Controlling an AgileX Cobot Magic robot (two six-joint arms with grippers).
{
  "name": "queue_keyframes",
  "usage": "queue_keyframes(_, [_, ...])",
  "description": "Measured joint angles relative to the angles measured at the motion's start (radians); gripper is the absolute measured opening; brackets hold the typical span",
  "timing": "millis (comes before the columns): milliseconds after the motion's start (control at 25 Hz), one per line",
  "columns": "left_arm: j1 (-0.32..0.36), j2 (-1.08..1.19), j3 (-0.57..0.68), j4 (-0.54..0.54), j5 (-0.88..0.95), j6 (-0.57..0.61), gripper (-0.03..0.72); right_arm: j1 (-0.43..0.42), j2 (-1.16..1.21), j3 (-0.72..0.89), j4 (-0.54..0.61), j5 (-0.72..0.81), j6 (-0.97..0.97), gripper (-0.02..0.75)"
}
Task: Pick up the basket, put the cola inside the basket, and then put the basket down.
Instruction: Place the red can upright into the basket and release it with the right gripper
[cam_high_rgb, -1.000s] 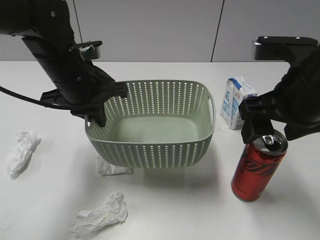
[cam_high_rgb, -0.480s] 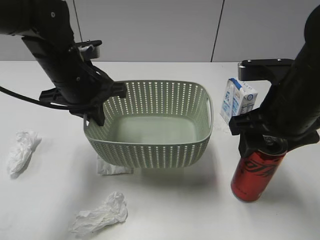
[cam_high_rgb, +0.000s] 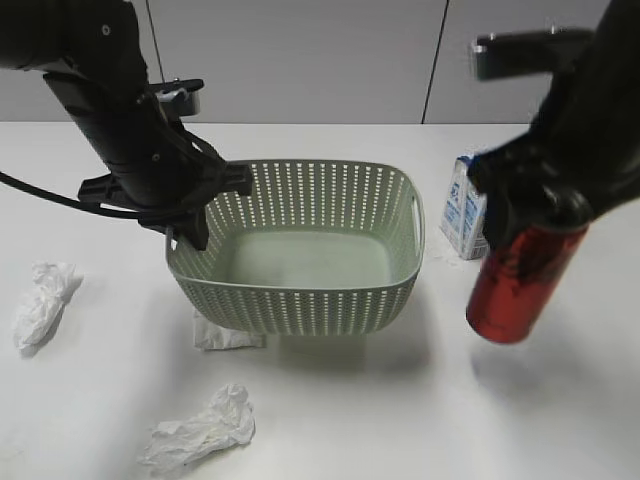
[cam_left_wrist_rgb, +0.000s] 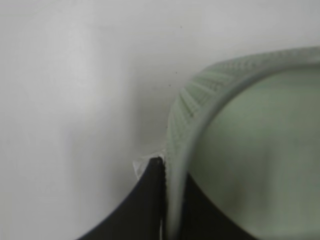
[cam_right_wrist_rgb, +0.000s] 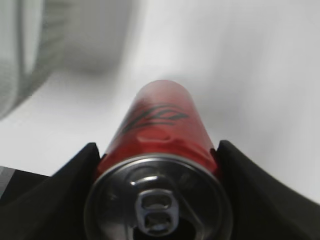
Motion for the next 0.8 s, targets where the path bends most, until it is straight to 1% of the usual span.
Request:
queue_keyframes(200, [0.000,0.000,0.000,0.030,0.001,0.000,-0.001,0.016,0.006,-0.274,0.045,0.009,-0.038,0.507])
queue_keyframes(360, [0.000,0.000,0.000,0.032,0.001,0.000,-0.001,0.074,0.057,-0.405,0.049,0.011,-0.064,0.507])
queue_keyframes(440, [0.000,0.000,0.000,0.032,0.001,0.000,-0.001,0.109,0.111,-0.442,0.052,0.012,-0.083,0.507])
queue_keyframes(560, [0.000,0.000,0.000,0.032,0.001,0.000,-0.001,0.154,0.217,-0.457,0.055,0.013,-0.110,0.507])
queue_keyframes(800, [0.000,0.000,0.000,0.032,-0.002,0.000,-0.001,0.167,0.388,-0.459,0.060,0.013,-0.142,0.507])
